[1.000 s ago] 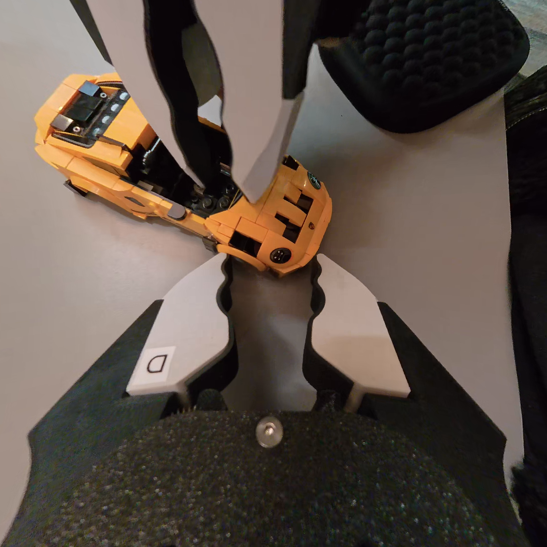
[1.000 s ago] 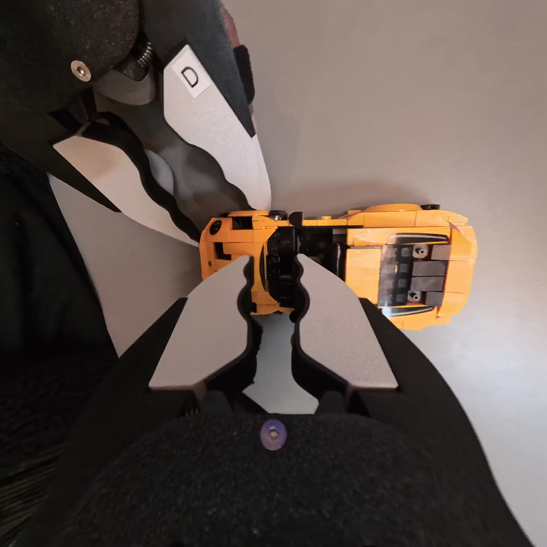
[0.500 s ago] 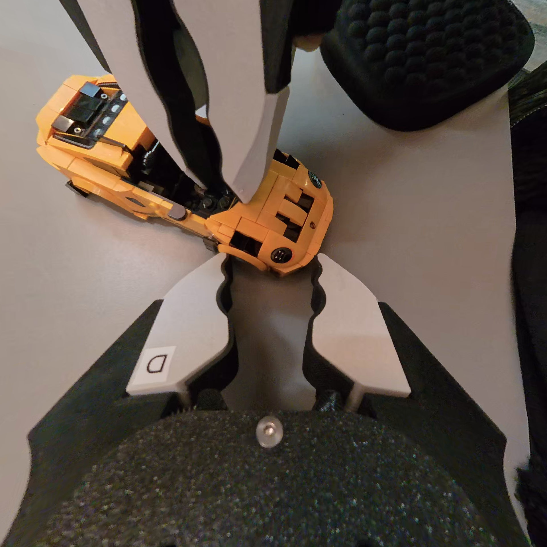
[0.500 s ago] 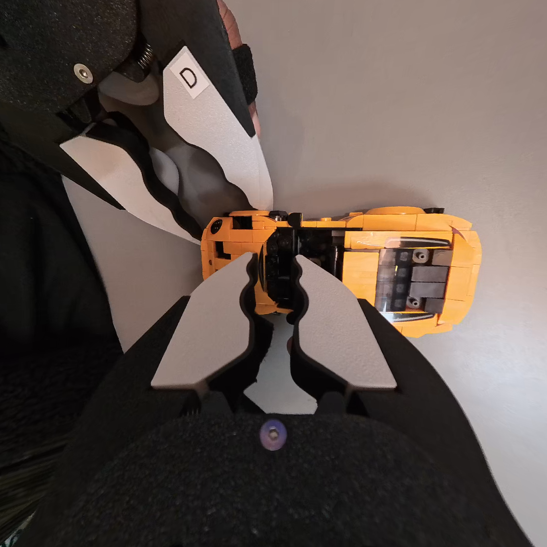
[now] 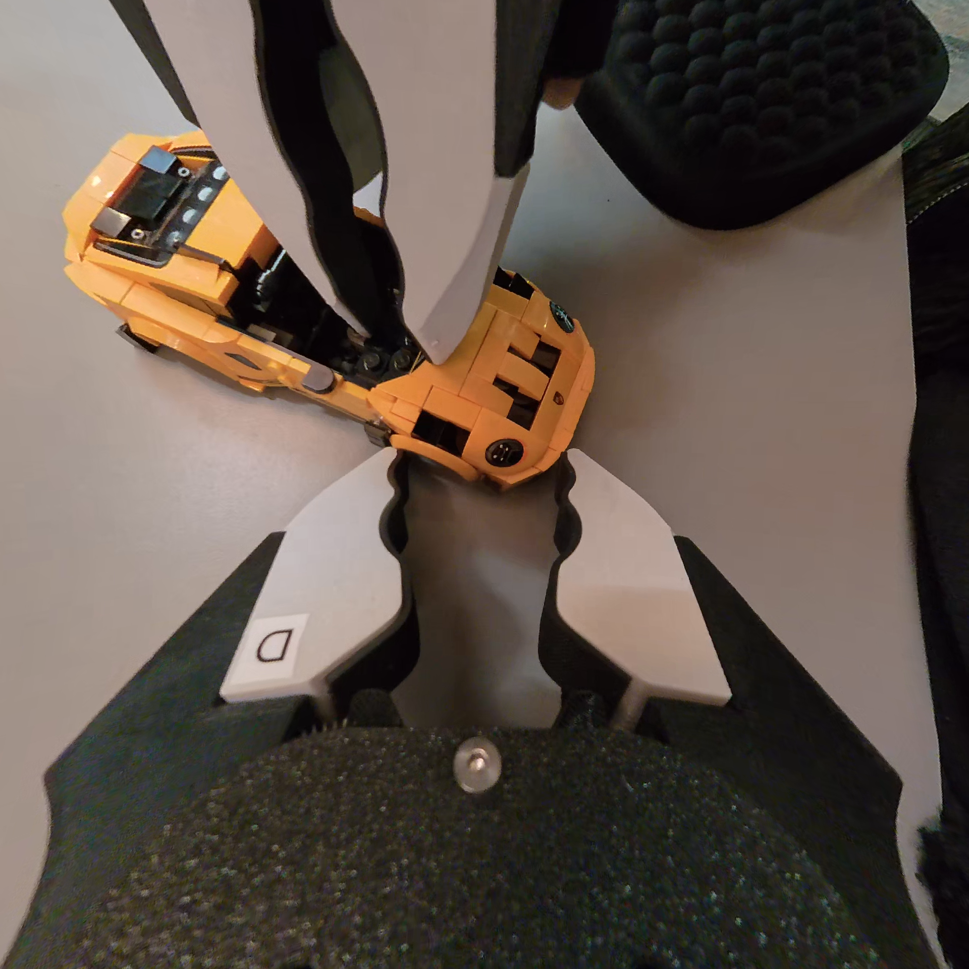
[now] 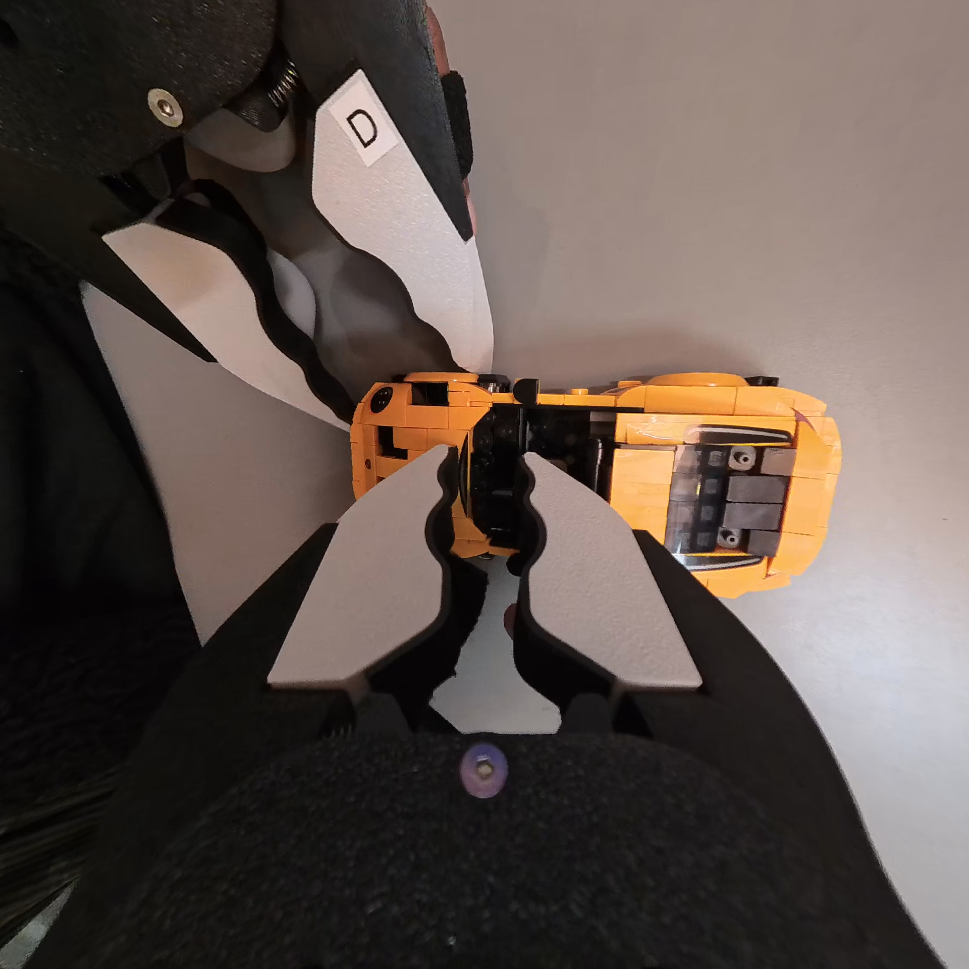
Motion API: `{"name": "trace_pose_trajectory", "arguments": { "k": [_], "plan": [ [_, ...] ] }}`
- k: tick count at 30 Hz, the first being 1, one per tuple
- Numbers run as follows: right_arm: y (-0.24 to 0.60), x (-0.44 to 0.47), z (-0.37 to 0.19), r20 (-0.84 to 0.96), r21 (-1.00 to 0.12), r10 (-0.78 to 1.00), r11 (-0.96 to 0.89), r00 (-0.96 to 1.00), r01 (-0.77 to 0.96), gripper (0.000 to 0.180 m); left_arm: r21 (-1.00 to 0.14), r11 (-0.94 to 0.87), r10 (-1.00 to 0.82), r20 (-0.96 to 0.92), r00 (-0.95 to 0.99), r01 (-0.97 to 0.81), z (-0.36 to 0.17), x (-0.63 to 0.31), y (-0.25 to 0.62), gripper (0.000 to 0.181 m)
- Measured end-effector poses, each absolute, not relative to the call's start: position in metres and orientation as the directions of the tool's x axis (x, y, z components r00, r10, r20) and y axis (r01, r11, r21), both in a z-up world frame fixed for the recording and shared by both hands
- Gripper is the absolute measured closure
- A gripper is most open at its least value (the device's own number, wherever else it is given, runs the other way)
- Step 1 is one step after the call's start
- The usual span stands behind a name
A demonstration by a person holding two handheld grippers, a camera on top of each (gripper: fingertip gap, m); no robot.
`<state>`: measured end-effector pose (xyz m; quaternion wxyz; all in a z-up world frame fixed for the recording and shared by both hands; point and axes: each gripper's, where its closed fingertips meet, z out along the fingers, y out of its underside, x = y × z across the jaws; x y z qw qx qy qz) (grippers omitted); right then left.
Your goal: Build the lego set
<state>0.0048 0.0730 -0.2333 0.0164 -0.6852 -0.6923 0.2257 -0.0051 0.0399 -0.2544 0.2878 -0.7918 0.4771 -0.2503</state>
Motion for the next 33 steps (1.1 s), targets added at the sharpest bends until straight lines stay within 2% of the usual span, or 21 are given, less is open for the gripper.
{"name": "trace_pose_trajectory", "arguments": {
  "k": [8,12,21,33],
  "plan": [
    [0.076,0.008,-0.229,-0.270,-0.317,0.961,-0.039,-0.050,0.948,0.163,-0.696,-0.377,-0.899,0.116,0.423,-0.611,-0.253,-0.005,0.038,0.129],
    [0.078,0.019,-0.231,-0.261,-0.251,0.961,0.024,-0.091,0.968,0.158,-0.700,-0.383,-0.891,0.110,0.440,-0.602,-0.249,-0.004,0.037,0.126],
    [0.074,0.024,-0.233,-0.261,-0.195,0.951,0.114,-0.164,0.974,0.153,-0.691,-0.404,-0.852,0.045,0.522,-0.599,-0.248,0.002,0.041,0.122],
    [0.072,0.027,-0.235,-0.265,-0.215,0.944,0.143,-0.198,0.966,0.151,-0.696,-0.414,-0.851,0.066,0.522,-0.587,-0.249,0.006,0.040,0.123]
  ]
}}
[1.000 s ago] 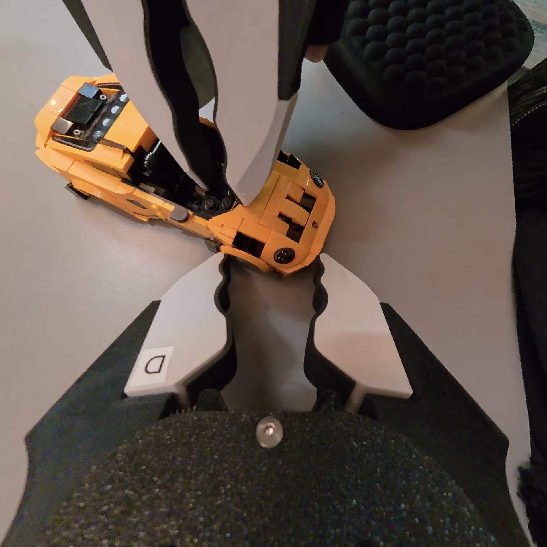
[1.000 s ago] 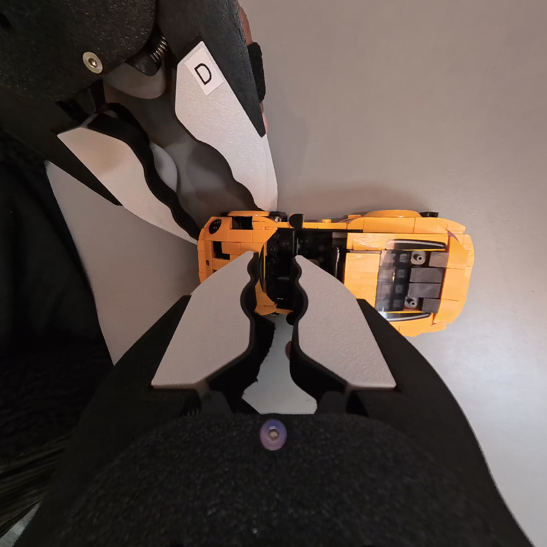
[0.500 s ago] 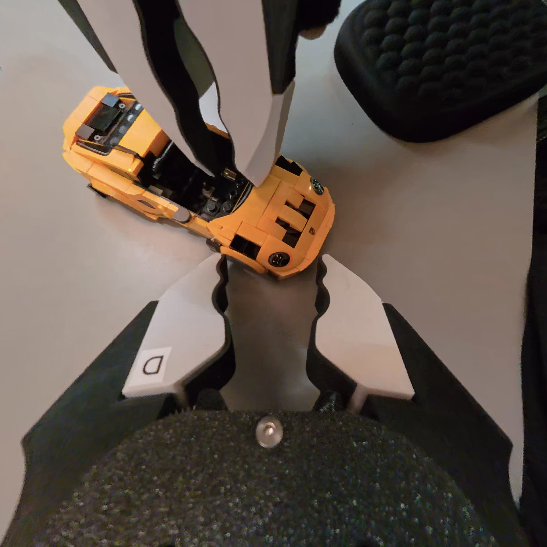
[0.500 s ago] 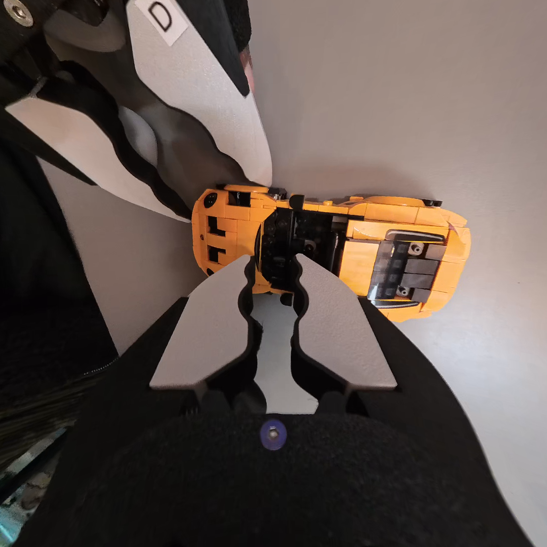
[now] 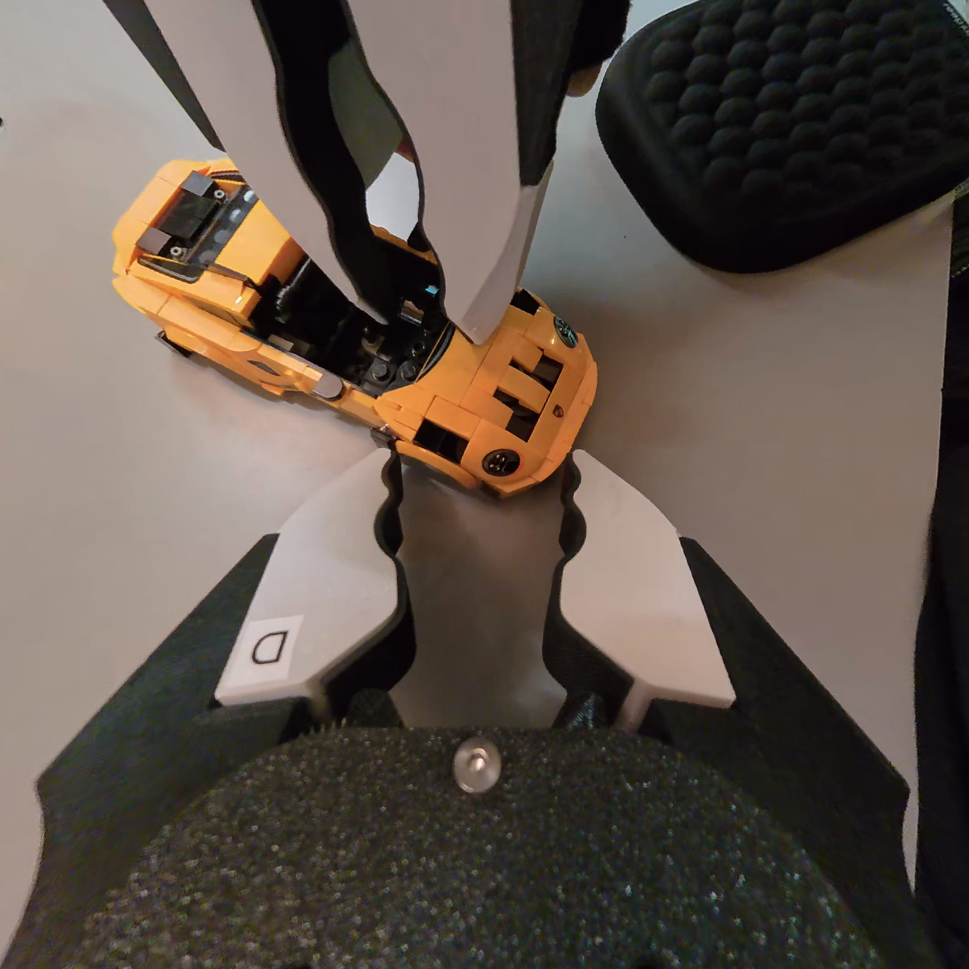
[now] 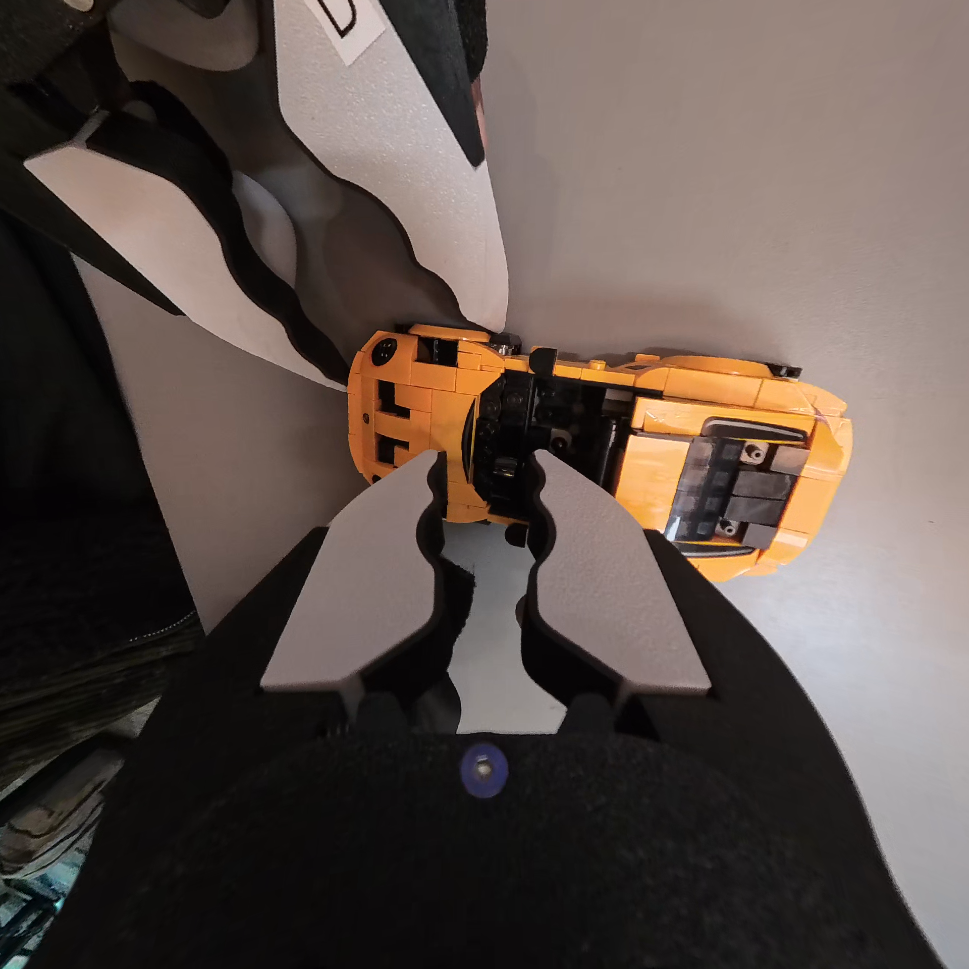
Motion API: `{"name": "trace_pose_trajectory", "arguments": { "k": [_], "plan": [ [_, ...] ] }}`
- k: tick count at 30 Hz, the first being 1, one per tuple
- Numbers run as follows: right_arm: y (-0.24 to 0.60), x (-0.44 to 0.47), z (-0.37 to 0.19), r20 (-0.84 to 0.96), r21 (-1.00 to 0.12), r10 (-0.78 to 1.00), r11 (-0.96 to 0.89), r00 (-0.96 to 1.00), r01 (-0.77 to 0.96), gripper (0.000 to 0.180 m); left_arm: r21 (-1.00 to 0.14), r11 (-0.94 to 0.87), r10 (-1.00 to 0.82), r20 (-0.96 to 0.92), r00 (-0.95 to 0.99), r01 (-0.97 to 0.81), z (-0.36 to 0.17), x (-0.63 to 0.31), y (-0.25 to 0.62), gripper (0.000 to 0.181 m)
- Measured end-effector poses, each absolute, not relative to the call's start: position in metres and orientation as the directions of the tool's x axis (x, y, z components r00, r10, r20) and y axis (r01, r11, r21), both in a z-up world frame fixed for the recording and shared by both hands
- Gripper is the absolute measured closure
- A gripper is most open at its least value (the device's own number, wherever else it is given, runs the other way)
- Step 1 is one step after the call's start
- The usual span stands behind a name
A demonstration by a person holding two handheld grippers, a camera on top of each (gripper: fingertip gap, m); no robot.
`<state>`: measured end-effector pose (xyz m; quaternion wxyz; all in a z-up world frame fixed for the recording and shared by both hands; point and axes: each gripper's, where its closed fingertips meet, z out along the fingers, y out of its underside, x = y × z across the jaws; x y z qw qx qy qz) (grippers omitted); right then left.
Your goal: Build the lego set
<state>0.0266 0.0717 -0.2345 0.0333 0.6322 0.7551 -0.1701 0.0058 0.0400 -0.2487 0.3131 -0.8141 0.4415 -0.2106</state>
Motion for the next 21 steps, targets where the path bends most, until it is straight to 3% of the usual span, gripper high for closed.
{"name": "trace_pose_trajectory", "arguments": {
  "k": [10,15,21],
  "plan": [
    [0.074,0.025,-0.234,-0.250,-0.244,0.944,0.154,-0.216,0.957,0.160,-0.699,-0.408,-0.864,0.089,0.495,-0.587,-0.249,0.006,0.039,0.123],
    [0.072,0.024,-0.233,-0.243,-0.256,0.948,0.140,-0.204,0.956,0.153,-0.703,-0.402,-0.874,0.103,0.474,-0.587,-0.249,0.006,0.039,0.123],
    [0.089,0.017,-0.191,-0.201,-0.441,0.966,0.057,-0.161,0.896,0.159,-0.713,-0.346,-0.897,0.060,0.439,-0.610,-0.248,-0.001,0.043,0.127]
  ]
}}
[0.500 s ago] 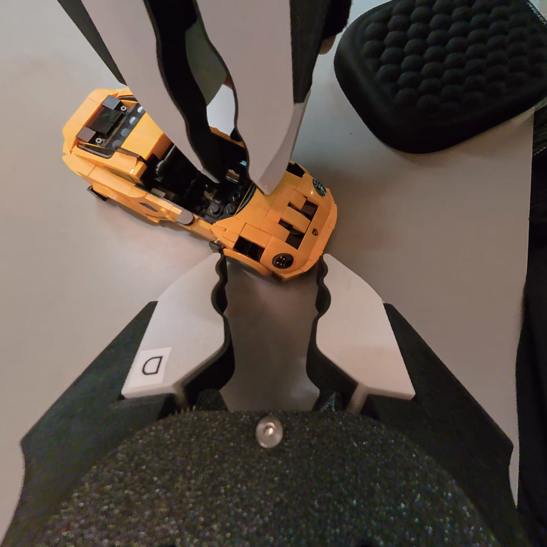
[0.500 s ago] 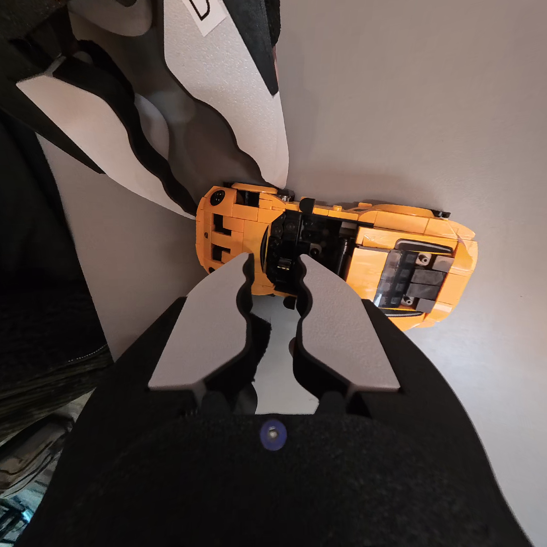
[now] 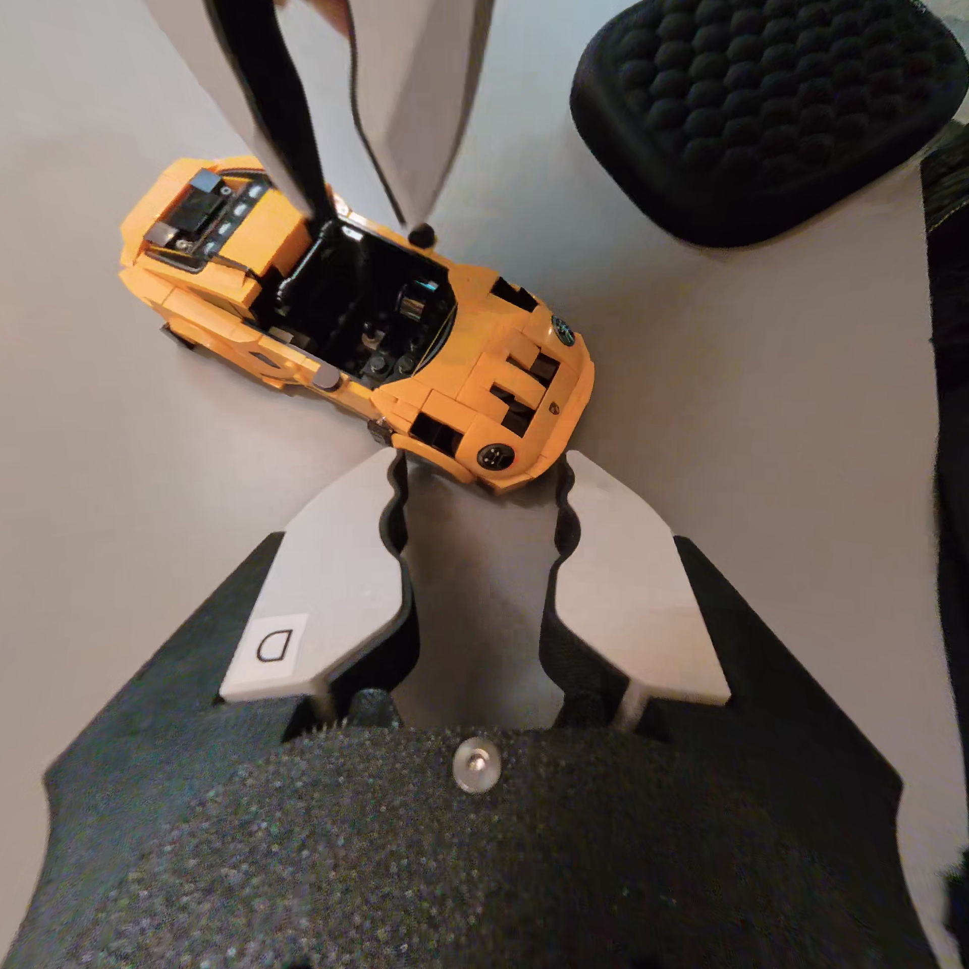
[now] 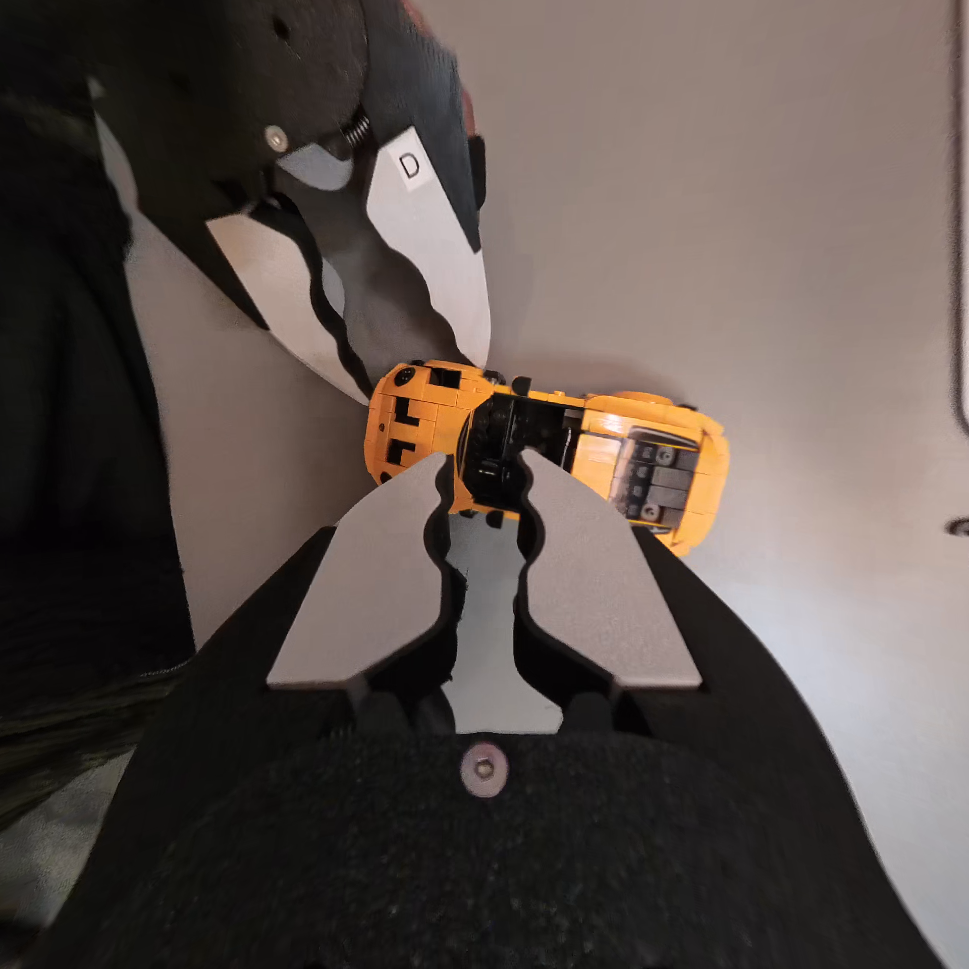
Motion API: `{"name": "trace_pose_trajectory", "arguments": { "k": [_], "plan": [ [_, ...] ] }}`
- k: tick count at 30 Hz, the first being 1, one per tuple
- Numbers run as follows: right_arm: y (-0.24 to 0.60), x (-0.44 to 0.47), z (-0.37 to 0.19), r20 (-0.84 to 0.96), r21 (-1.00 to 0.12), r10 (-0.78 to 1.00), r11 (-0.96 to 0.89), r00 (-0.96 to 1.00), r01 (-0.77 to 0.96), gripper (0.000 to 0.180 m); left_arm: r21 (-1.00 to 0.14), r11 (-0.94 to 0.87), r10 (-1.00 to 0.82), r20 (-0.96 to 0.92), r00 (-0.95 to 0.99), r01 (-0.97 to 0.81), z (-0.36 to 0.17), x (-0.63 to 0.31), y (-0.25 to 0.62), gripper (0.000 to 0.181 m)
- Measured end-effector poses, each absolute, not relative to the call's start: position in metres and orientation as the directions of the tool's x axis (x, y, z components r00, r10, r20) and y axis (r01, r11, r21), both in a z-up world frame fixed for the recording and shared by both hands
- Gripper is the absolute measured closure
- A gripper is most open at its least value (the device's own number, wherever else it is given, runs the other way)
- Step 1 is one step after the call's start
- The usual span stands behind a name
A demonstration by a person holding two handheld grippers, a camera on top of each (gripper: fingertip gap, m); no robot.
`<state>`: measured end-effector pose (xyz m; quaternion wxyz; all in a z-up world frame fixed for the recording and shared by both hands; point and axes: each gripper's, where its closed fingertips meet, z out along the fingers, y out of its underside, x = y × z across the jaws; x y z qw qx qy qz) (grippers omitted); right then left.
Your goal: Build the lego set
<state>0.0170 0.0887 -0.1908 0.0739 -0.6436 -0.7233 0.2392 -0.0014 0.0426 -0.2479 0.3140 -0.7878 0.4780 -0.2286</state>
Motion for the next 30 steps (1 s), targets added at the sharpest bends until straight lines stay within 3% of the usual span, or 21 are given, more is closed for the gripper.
{"name": "trace_pose_trajectory", "arguments": {
  "k": [7,10,12,15,18,22,26,30],
  "plan": [
    [0.094,0.035,-0.207,-0.117,-0.568,0.989,0.007,-0.089,0.823,0.158,-0.684,-0.358,-0.868,-0.007,0.496,-0.636,-0.247,-0.038,0.058,0.132],
    [0.108,0.041,-0.208,-0.050,-0.628,0.996,0.029,-0.077,0.778,0.154,-0.682,-0.413,-0.856,0.064,0.514,-0.603,-0.245,-0.039,0.050,0.121],
    [0.126,0.046,-0.207,0.018,-0.639,0.996,0.081,-0.091,0.765,0.139,-0.693,-0.433,-0.836,0.070,0.544,-0.577,-0.243,-0.033,0.048,0.113],
    [0.155,0.057,-0.224,0.151,-0.516,0.971,0.236,-0.184,0.824,0.104,-0.684,-0.457,-0.793,0.023,0.609,-0.569,-0.248,-0.023,0.048,0.092],
    [0.157,0.047,-0.241,0.094,-0.469,0.953,0.298,-0.288,0.832,0.087,-0.687,-0.445,-0.775,-0.024,0.631,-0.574,-0.255,-0.014,0.052,0.083],
    [0.151,0.033,-0.251,0.030,-0.472,0.932,0.331,-0.360,0.817,0.089,-0.691,-0.431,-0.788,-0.026,0.615,-0.581,-0.257,-0.014,0.060,0.101],
    [0.153,0.043,-0.248,0.047,-0.473,0.953,0.286,-0.300,0.833,0.114,-0.672,-0.373,-0.856,-0.016,0.517,-0.639,-0.257,-0.022,0.055,0.111],
    [0.133,0.066,-0.248,0.042,-0.475,0.969,0.234,-0.243,0.848,0.119,-0.662,-0.311,-0.904,-0.017,0.428,-0.682,-0.256,-0.048,0.058,0.121]
  ]
}}
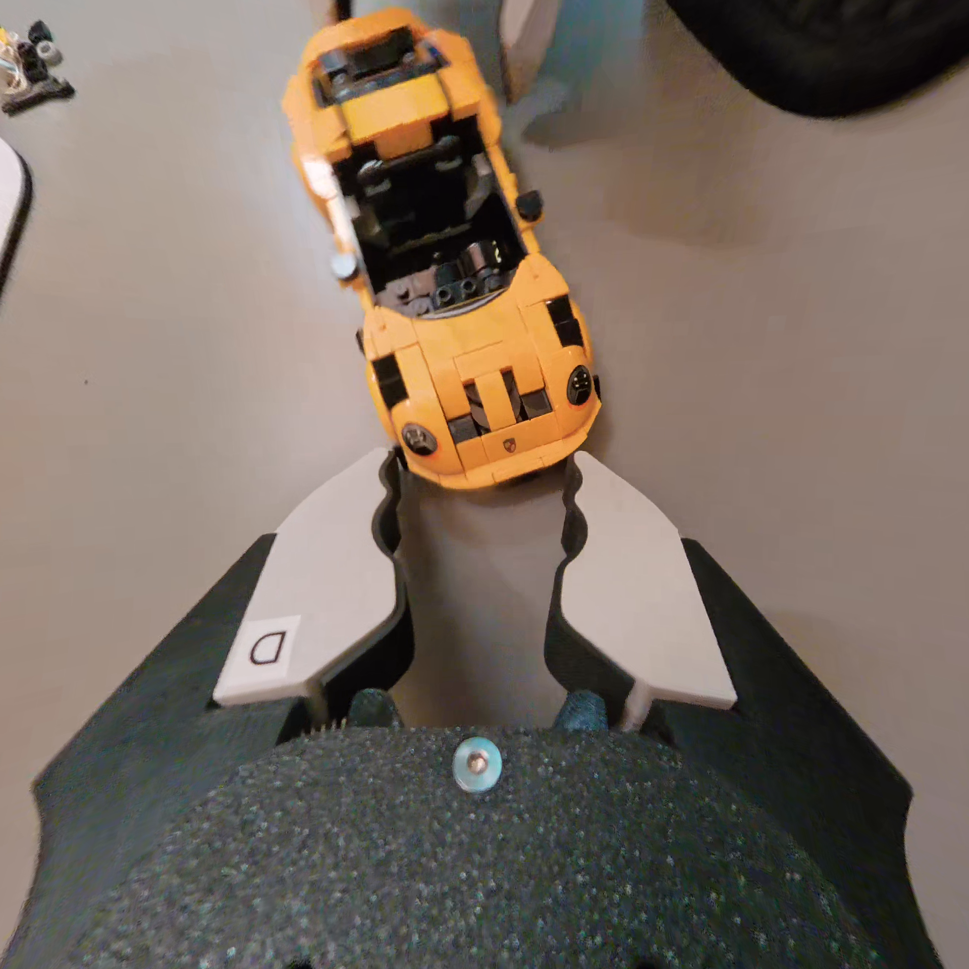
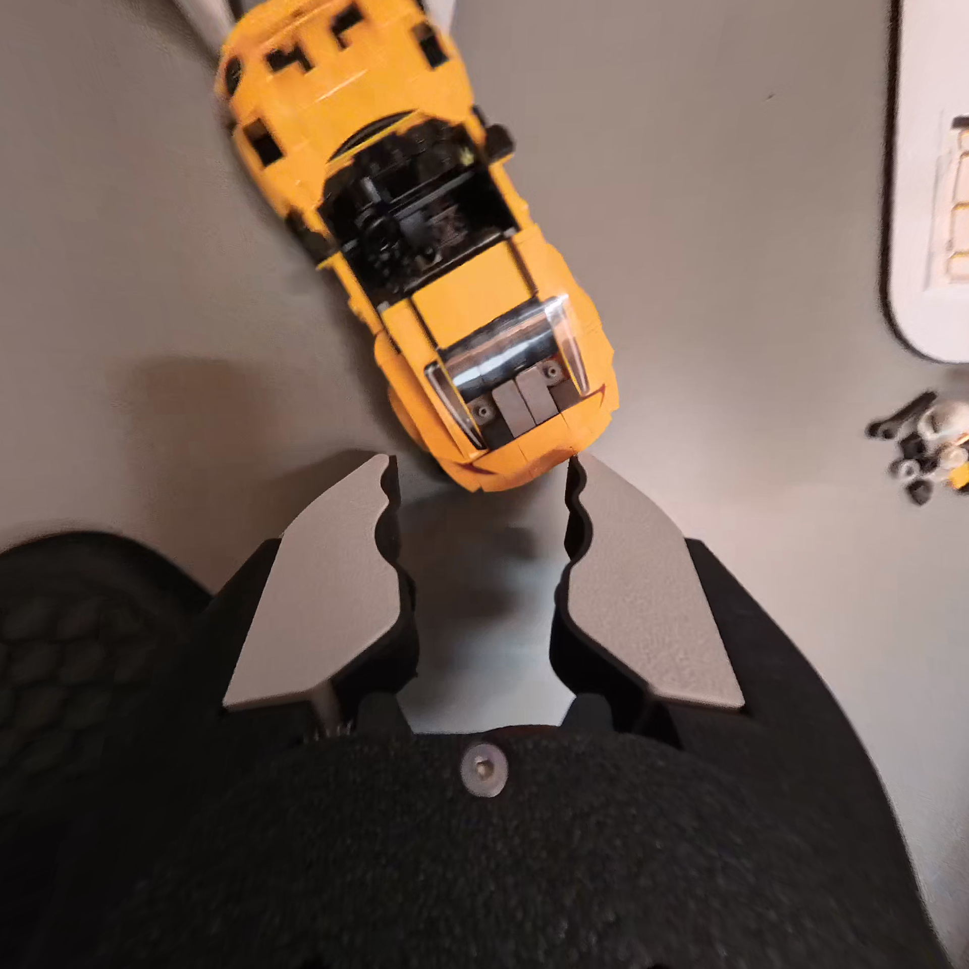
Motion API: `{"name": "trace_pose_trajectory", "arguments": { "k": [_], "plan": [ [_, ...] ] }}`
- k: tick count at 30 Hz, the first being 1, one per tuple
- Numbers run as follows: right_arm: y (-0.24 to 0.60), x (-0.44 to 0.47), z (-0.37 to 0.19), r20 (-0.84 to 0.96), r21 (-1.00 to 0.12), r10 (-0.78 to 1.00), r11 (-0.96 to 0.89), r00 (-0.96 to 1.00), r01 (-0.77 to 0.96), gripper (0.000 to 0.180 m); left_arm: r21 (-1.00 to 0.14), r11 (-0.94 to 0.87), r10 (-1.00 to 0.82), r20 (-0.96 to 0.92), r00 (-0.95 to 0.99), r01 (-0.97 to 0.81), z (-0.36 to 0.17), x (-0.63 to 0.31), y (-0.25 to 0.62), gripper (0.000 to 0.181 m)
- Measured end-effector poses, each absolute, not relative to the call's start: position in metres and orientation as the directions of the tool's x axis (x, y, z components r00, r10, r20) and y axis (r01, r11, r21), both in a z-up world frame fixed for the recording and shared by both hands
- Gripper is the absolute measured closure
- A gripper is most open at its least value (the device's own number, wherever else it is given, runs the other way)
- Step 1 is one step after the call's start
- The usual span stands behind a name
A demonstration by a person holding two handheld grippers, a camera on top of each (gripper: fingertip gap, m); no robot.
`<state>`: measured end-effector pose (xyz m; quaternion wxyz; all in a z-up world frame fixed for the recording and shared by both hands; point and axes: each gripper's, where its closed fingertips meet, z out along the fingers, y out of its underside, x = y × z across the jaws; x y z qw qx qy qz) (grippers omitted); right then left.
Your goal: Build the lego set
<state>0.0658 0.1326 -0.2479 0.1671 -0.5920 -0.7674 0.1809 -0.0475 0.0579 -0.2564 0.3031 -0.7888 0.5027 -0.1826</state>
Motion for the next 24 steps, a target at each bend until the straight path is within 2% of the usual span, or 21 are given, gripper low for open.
{"name": "trace_pose_trajectory", "arguments": {
  "k": [4,7,11,16,19,24],
  "plan": [
    [0.115,0.076,-0.240,0.032,-0.522,0.983,0.171,-0.182,0.836,0.124,-0.680,-0.337,-0.895,0.016,0.446,-0.652,-0.257,-0.063,0.065,0.127],
    [0.118,0.072,-0.219,0.060,-0.580,0.988,0.148,-0.140,0.801,0.125,-0.722,-0.329,-0.901,0.047,0.431,-0.608,-0.248,-0.059,0.060,0.118],
    [0.112,0.042,-0.187,0.085,-0.649,0.982,0.183,-0.169,0.739,0.142,-0.746,-0.353,-0.880,0.060,0.471,-0.564,-0.244,-0.047,0.062,0.103],
    [0.088,0.000,-0.193,0.101,-0.549,0.937,0.332,-0.334,0.767,0.148,-0.718,-0.328,-0.864,-0.034,0.502,-0.614,-0.253,-0.035,0.068,0.090],
    [0.084,-0.015,-0.205,0.098,-0.476,0.908,0.403,-0.408,0.782,0.158,-0.718,-0.323,-0.855,-0.058,0.516,-0.616,-0.254,-0.038,0.073,0.103],
    [0.081,-0.026,-0.220,0.079,-0.359,0.855,0.504,-0.513,0.785,0.176,-0.733,-0.307,-0.865,-0.051,0.499,-0.607,-0.253,-0.038,0.073,0.104]
  ]
}}
